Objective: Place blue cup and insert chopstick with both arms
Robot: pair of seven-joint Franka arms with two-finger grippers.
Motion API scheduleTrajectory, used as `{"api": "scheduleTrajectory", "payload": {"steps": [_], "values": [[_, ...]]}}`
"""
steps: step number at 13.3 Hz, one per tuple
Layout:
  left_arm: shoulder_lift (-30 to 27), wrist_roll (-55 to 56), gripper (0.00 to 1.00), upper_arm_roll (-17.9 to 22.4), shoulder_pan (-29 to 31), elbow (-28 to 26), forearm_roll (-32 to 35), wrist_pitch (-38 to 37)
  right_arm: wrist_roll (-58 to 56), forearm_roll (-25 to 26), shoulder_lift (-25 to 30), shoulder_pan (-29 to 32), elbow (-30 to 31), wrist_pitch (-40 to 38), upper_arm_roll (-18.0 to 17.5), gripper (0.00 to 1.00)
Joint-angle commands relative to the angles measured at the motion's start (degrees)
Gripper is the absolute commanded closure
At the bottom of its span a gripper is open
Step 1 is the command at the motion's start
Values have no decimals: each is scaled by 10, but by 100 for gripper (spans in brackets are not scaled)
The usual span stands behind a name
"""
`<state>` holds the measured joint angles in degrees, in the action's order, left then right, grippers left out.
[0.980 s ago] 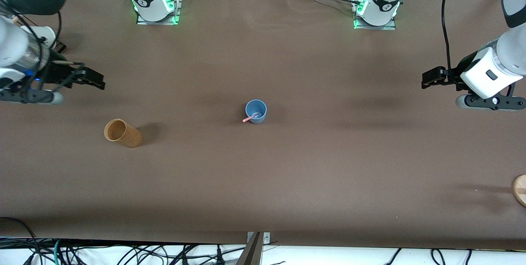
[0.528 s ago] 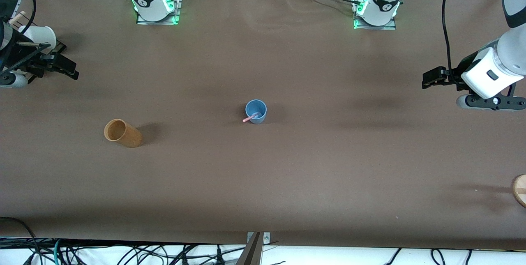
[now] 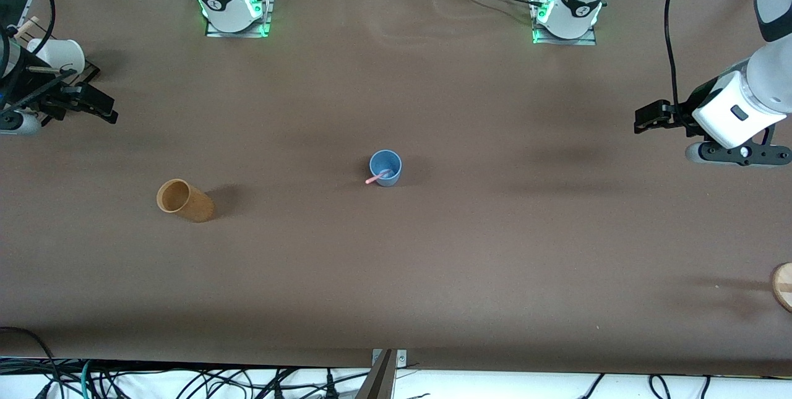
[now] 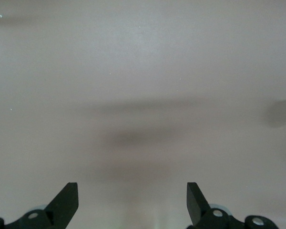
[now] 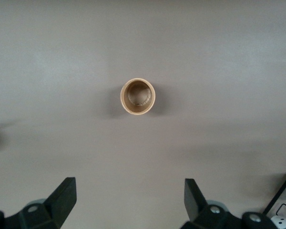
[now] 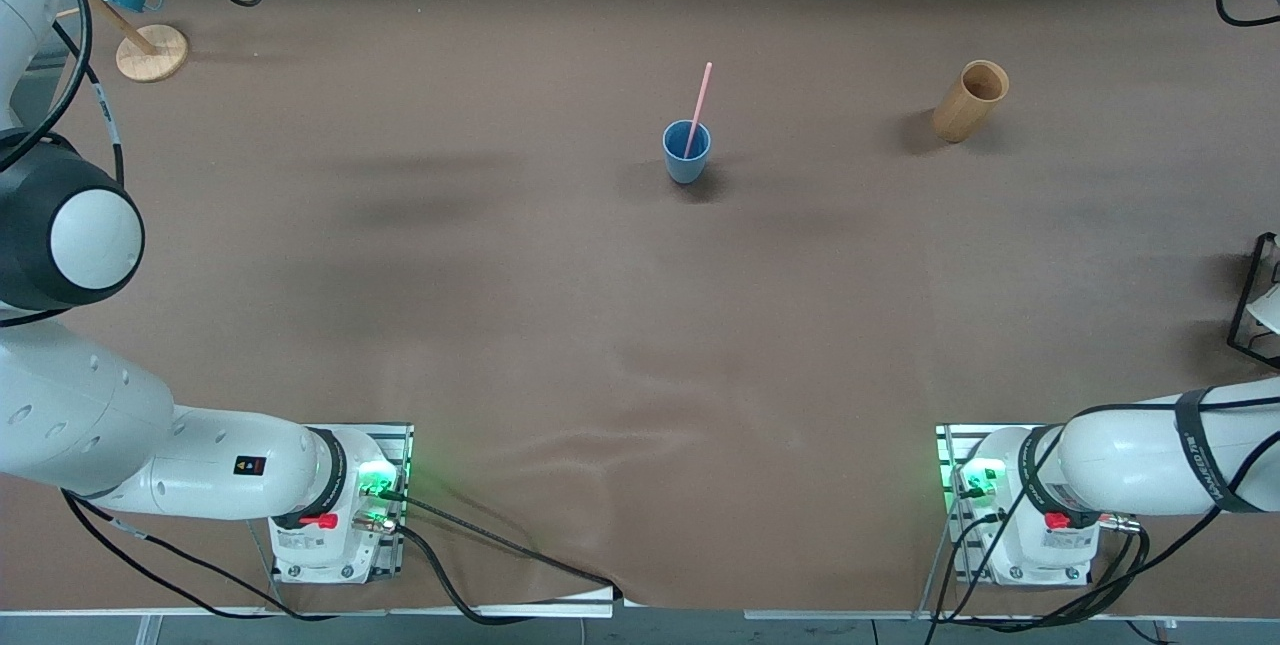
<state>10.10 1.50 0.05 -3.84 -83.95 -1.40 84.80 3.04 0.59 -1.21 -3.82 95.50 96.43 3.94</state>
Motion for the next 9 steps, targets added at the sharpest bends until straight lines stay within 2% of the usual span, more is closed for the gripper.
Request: {"api": "scheduleTrajectory", "payload": {"steps": [1, 9], "values": [[-4, -12, 0, 0, 1, -3, 7, 3, 0, -2, 5, 7, 9, 13, -10, 0], [-4, -12, 0, 0, 2, -3, 7, 4, 2, -2, 2, 3, 5, 12, -11, 0]]}}
